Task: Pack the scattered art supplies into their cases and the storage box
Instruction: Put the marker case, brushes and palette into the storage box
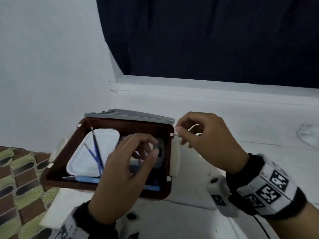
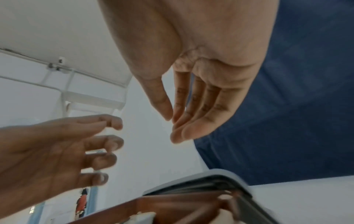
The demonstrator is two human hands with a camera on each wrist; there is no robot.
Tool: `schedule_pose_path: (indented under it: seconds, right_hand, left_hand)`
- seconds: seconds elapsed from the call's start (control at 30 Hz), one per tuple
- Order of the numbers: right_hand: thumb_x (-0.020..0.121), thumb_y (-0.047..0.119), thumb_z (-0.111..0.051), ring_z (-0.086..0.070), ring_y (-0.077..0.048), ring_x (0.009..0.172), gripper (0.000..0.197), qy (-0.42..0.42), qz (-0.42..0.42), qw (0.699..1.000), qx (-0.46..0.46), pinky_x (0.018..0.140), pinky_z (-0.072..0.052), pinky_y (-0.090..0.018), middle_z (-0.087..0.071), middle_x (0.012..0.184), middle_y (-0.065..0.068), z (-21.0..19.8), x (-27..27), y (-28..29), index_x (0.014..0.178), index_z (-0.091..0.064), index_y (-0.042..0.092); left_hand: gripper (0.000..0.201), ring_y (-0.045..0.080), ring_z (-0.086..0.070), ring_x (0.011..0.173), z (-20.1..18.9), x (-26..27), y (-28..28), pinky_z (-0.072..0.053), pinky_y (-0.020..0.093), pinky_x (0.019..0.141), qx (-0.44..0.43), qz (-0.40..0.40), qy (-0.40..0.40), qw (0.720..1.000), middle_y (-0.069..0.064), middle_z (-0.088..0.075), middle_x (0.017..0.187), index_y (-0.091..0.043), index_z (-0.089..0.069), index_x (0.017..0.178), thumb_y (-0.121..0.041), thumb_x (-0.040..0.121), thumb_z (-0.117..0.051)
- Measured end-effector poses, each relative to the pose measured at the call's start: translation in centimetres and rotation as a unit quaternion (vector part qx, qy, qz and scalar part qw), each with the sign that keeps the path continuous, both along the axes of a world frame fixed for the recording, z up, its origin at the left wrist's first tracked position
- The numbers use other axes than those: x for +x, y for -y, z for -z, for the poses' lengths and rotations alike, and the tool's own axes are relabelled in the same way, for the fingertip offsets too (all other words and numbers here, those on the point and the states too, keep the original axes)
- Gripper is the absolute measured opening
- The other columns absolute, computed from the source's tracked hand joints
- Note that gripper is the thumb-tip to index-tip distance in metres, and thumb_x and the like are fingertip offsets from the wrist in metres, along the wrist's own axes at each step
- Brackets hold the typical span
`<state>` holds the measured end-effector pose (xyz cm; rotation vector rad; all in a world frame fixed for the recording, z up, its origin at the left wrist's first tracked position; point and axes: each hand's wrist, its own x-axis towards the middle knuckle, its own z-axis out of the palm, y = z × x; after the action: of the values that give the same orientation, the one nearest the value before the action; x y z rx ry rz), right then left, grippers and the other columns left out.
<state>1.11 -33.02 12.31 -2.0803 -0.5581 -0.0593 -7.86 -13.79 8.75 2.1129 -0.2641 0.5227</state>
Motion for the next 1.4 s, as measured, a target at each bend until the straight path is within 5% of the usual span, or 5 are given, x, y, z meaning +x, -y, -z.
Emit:
schedule_pose_path:
  seconds: [0.47, 0.7, 0.97, 1.23, 1.4]
  right_hand:
    - [0.087, 0.019, -0.067, -0.061, -0.010, 0.062, 0.013, 0.052, 0.248, 0.960, -0.118, 0.060, -0.052, -0.032, -0.063, 0.067, 0.009, 8.7, 0.8, 32.1, 0.079, -0.060, 0.026]
    - [0.092, 0.032, -0.060, -0.045, -0.034, 0.122, 0.044, -0.005, 0.238, 0.896, -0.375, 0.096, -0.045, -0.042, -0.056, 0.131, -0.012, 13.6, 8.6, 45.3, 0.131, -0.053, 0.013]
    - [0.101, 0.049, -0.030, -0.016, -0.029, 0.147, 0.057, -0.154, 0.153, 0.840, -0.497, 0.113, -0.027, -0.046, -0.015, 0.161, 0.010, 14.9, 9.6, 46.4, 0.152, -0.020, 0.024]
    - [0.099, 0.046, -0.042, -0.012, -0.016, 0.148, 0.055, -0.011, 0.013, 0.883, -0.469, 0.120, -0.015, -0.045, -0.015, 0.162, 0.006, 14.5, 4.0, 42.0, 0.150, -0.023, 0.036]
    - [0.101, 0.042, -0.041, -0.034, -0.022, 0.131, 0.047, 0.017, -0.013, 0.893, -0.449, 0.106, -0.039, -0.033, -0.036, 0.149, 0.003, 14.5, 4.0, 41.7, 0.145, -0.032, 0.032]
  left_hand:
    - [0.020, -0.005, -0.052, 0.108, 8.1, 6.3, 22.1, -0.038, 0.006, 0.085, 0.131, 0.135, -0.149, 0.971, -0.022, -0.058, 0.106, -0.042, -0.052, 0.111, -0.051, 0.095, -0.048]
    - [0.066, -0.001, -0.053, 0.111, 11.0, 9.3, 26.4, -0.044, 0.027, 0.099, 0.253, 0.147, -0.226, 0.929, -0.020, -0.058, 0.122, -0.041, -0.045, 0.126, -0.082, 0.083, -0.018]
    - [0.086, -0.004, -0.052, 0.101, 10.5, 8.9, 27.2, -0.043, 0.020, 0.092, 0.298, 0.136, -0.240, 0.914, -0.026, -0.060, 0.116, -0.043, -0.045, 0.131, -0.090, 0.074, 0.000]
    - [0.066, -0.002, -0.062, 0.098, 9.6, 8.3, 27.4, -0.047, 0.019, 0.088, 0.217, 0.117, -0.255, 0.935, -0.020, -0.068, 0.106, -0.045, -0.046, 0.122, -0.087, 0.079, -0.019]
    - [0.065, 0.014, -0.068, 0.090, 8.8, 7.5, 27.3, -0.051, 0.027, 0.085, 0.111, 0.126, -0.279, 0.945, -0.008, -0.070, 0.102, -0.045, -0.050, 0.117, -0.090, 0.075, -0.030]
